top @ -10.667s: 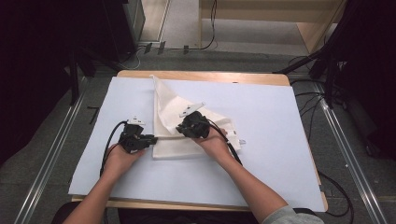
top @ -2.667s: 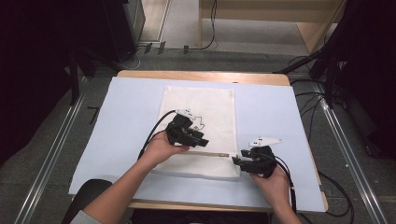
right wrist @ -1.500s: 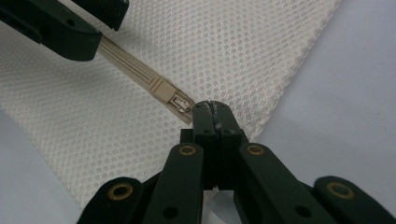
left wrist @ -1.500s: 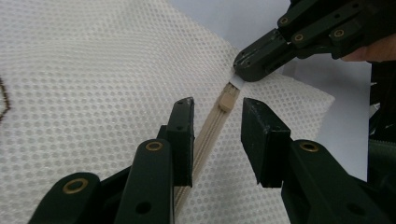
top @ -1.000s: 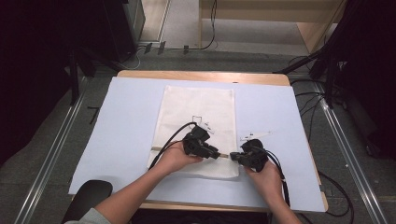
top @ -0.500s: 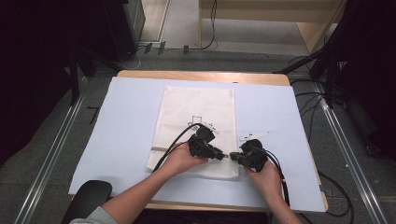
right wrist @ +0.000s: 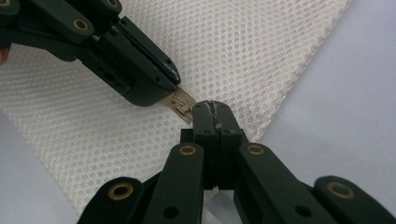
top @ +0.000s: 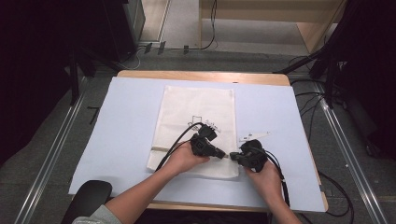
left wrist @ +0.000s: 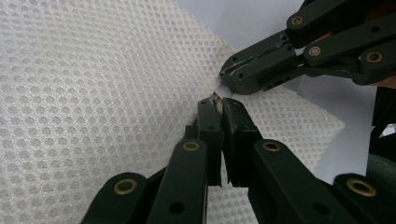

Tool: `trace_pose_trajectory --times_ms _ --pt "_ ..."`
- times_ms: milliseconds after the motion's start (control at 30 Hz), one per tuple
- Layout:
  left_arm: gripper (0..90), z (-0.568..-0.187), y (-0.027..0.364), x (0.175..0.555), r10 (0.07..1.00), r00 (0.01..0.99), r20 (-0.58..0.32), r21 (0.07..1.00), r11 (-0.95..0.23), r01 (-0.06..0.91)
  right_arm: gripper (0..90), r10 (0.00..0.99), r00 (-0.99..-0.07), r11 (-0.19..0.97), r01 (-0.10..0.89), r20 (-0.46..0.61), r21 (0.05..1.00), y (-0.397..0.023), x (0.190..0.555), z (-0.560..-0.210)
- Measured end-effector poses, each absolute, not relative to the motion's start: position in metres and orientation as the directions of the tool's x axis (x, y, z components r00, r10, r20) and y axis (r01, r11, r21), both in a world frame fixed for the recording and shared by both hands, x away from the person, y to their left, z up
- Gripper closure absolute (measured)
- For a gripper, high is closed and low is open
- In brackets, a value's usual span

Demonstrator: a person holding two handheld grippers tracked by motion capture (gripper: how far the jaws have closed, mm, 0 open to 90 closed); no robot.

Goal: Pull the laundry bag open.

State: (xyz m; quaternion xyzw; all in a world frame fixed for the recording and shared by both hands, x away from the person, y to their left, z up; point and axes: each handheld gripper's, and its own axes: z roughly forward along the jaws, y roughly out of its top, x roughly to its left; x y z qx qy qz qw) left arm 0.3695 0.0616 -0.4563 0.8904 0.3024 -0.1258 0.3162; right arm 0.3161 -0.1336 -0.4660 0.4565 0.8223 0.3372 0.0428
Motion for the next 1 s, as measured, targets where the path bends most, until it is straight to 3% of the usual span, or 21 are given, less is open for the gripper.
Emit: trace_pose_trajectory --times_ms 367,700,1000 --pt "88.9 -0.4566 0.0619 0.3706 0.472 0.765 -0.439 0.473 -0.602 0.643 90.0 0.775 -0.566 0.326 0.738 0.280 0.591 -0.1332 0.3183 -0.4668" --pt "89.3 -0.4546 0.0617 0.3706 0.474 0.771 -0.426 0.460 -0.620 0.636 90.0 0.779 -0.580 0.351 0.717 0.238 0.602 -0.1311 0.3156 -0.4676" --pt "89.5 -0.4553 0.0648 0.3746 0.495 0.728 -0.475 0.423 -0.597 0.682 90.0 0.775 -0.599 0.376 0.695 0.203 0.614 -0.1294 0.3135 -0.4675"
